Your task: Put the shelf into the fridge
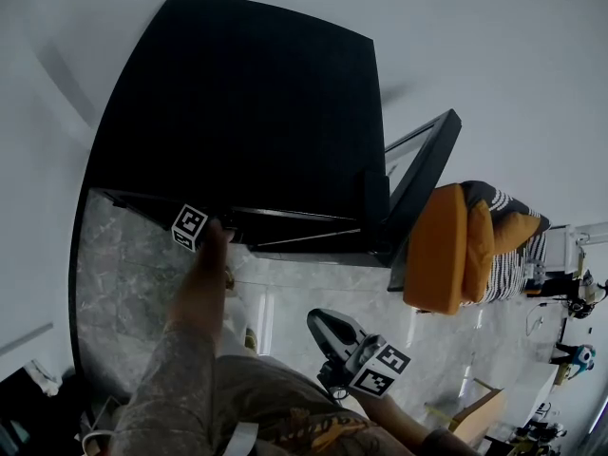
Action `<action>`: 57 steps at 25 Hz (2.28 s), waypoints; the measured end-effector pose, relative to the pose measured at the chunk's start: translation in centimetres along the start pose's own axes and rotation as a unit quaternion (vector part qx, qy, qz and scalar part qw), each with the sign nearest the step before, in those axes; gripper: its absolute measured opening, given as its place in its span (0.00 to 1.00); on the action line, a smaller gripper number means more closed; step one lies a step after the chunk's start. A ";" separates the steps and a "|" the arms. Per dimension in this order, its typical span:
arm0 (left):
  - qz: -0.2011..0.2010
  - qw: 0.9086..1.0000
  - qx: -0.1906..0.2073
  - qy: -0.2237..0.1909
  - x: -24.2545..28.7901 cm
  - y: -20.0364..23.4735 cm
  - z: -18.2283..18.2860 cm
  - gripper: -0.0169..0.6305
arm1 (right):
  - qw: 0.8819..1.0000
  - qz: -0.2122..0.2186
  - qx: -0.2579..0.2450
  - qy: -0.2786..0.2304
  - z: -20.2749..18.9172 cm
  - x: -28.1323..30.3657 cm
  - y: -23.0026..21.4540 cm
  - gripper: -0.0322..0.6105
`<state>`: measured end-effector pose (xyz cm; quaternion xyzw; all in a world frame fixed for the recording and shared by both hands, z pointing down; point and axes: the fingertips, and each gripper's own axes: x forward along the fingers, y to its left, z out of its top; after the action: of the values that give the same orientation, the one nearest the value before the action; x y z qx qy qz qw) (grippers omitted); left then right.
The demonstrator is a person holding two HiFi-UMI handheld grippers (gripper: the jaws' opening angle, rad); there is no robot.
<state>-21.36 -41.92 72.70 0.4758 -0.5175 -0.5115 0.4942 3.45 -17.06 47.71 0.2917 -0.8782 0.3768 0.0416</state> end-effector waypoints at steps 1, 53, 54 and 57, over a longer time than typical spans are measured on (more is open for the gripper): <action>0.000 1.000 0.000 0.000 0.2 0.1 0.0 0.06 | 1.000 -0.002 0.001 0.001 -0.1 0.0 -0.1 0.09; -0.028 0.970 0.100 0.221 -18.5 -16.5 -6.4 0.03 | 0.995 0.083 -0.054 -0.005 -0.9 -0.7 4.4 0.09; -0.040 0.966 0.100 0.233 -19.3 -18.1 -7.0 0.03 | 0.995 0.086 -0.058 -0.006 -0.9 -0.9 4.6 0.09; -0.055 0.955 0.119 0.268 -21.9 -21.5 -8.4 0.03 | 0.993 0.097 -0.066 -0.010 -1.0 -1.5 5.2 0.09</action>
<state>-11.93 -21.06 50.55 0.6784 -0.3961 -0.3266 0.5256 1.69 -12.83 44.66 0.2059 -0.9256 0.3173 0.0155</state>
